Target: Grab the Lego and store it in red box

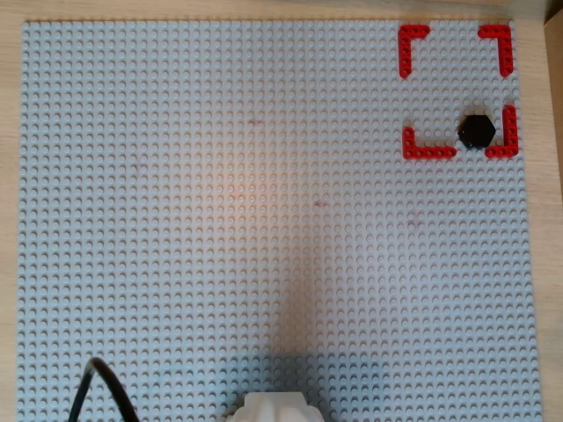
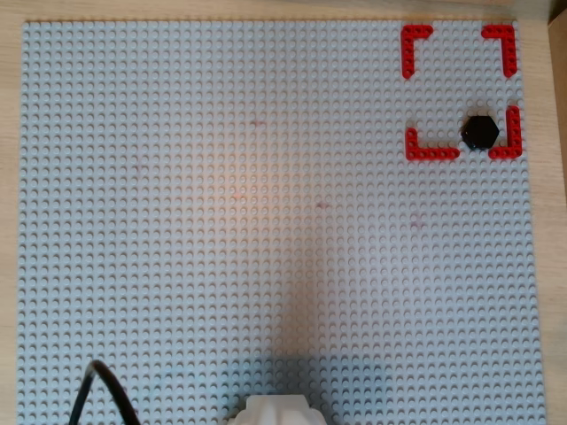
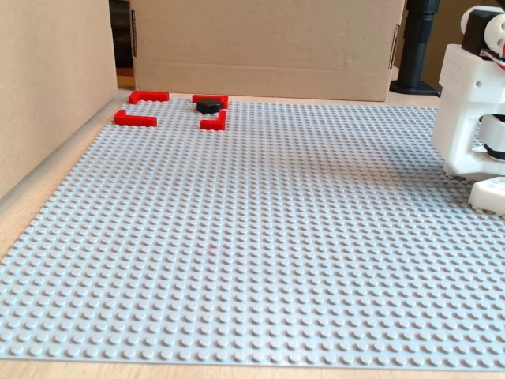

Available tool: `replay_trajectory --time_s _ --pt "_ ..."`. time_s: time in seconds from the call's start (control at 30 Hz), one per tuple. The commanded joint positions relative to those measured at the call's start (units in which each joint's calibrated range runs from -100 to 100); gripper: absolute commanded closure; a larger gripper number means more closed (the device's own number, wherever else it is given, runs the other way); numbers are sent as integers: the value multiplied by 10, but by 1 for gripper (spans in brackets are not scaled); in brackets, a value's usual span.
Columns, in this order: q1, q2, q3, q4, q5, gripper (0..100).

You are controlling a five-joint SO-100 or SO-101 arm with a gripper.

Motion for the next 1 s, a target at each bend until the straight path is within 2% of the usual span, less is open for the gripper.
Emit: replay_trajectory --time_s 0.0,0.23,0.97 --pt "-3 -60 -10 4 0 99" --pt "-1 -149 34 4 1 99" --pt "-1 -144 64 4 0 98"
